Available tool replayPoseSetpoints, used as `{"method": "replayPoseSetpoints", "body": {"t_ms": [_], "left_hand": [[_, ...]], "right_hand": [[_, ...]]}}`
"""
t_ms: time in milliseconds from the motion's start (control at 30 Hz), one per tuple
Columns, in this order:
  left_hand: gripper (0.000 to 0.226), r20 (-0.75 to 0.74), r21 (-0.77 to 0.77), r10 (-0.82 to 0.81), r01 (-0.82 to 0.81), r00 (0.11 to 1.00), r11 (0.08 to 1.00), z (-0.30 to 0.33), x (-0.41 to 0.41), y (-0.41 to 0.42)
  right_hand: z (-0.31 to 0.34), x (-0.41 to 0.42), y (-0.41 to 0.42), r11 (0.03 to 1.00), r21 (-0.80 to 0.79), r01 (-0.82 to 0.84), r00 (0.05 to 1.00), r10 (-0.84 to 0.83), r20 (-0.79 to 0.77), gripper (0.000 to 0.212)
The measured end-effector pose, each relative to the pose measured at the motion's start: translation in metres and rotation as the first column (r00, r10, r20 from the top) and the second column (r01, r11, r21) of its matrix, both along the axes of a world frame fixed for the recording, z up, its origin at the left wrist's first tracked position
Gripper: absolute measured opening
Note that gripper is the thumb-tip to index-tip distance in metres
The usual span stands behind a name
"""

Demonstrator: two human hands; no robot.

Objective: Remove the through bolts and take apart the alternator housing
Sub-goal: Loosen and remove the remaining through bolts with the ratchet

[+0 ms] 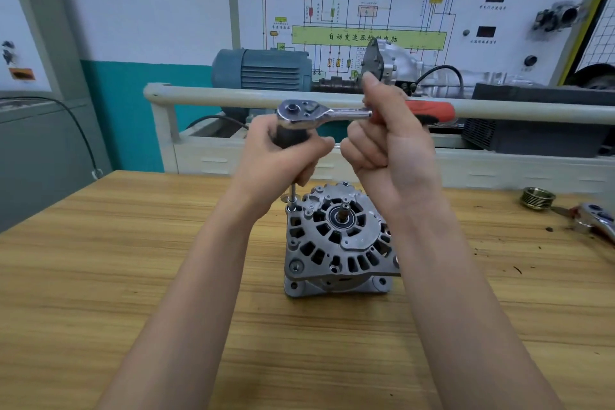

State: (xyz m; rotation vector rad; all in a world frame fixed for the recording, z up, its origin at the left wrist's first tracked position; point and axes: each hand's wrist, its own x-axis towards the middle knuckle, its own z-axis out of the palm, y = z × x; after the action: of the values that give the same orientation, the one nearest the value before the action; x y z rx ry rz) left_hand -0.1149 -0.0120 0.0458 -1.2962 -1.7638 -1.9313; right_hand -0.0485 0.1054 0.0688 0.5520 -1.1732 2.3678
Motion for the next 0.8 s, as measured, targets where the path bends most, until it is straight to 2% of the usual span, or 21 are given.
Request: {"method": "replayPoseSetpoints", "body": {"t_ms": [67,133,233,300,367,433,533,667,733,800], "left_hand": [[0.030,0.005,-0.074,-0.109,0.109,0.994,0.991,-0.001,-0.001,-0.002],[0.033,0.055,-0.104,-0.153,0.159,0.987,0.982,-0.002,0.000,0.000],[0.038,0.083,-0.060,-0.007,0.012,0.997,0.998,-0.001,0.001,0.005],[0.031,0.154,0.050,0.116,-0.125,0.981,0.991,0.000,0.003,0.010],[0.024,0.245,0.176,0.174,-0.220,0.954,0.959,0.001,0.006,0.017],[0.022,0.277,0.224,0.199,-0.265,0.940,0.938,0.001,0.009,0.020],[0.024,0.205,0.124,0.190,-0.218,0.960,0.968,0.001,0.009,0.015],[0.028,-0.010,-0.094,0.032,-0.033,0.999,0.995,0.002,0.005,0.001],[0.030,-0.028,-0.164,-0.090,0.084,0.996,0.983,0.002,0.005,-0.004],[0.033,0.002,-0.182,-0.151,0.149,0.989,0.972,0.002,0.006,-0.005]], "right_hand": [[0.001,-0.002,0.002,0.998,-0.037,-0.059,0.997,0.060,0.045,0.030],[0.002,-0.002,0.002,0.996,-0.050,-0.073,0.996,0.075,0.048,0.028],[-0.001,-0.001,0.000,0.999,-0.031,0.021,1.000,-0.021,-0.006,0.037],[-0.005,-0.001,-0.007,0.990,-0.006,0.138,0.984,-0.138,-0.115,0.042],[-0.008,-0.002,-0.014,0.954,0.043,0.296,0.933,-0.279,-0.228,0.042],[-0.011,-0.002,-0.016,0.913,0.088,0.398,0.884,-0.356,-0.302,0.039],[-0.008,-0.002,-0.010,0.966,0.078,0.245,0.940,-0.217,-0.264,0.040],[-0.001,-0.001,0.006,0.999,0.025,-0.028,1.000,0.028,-0.001,0.043],[0.001,0.001,0.011,0.994,0.068,-0.083,0.995,0.079,0.060,0.040],[0.001,0.002,0.011,0.992,0.100,-0.081,0.995,0.076,0.057,0.039]]}}
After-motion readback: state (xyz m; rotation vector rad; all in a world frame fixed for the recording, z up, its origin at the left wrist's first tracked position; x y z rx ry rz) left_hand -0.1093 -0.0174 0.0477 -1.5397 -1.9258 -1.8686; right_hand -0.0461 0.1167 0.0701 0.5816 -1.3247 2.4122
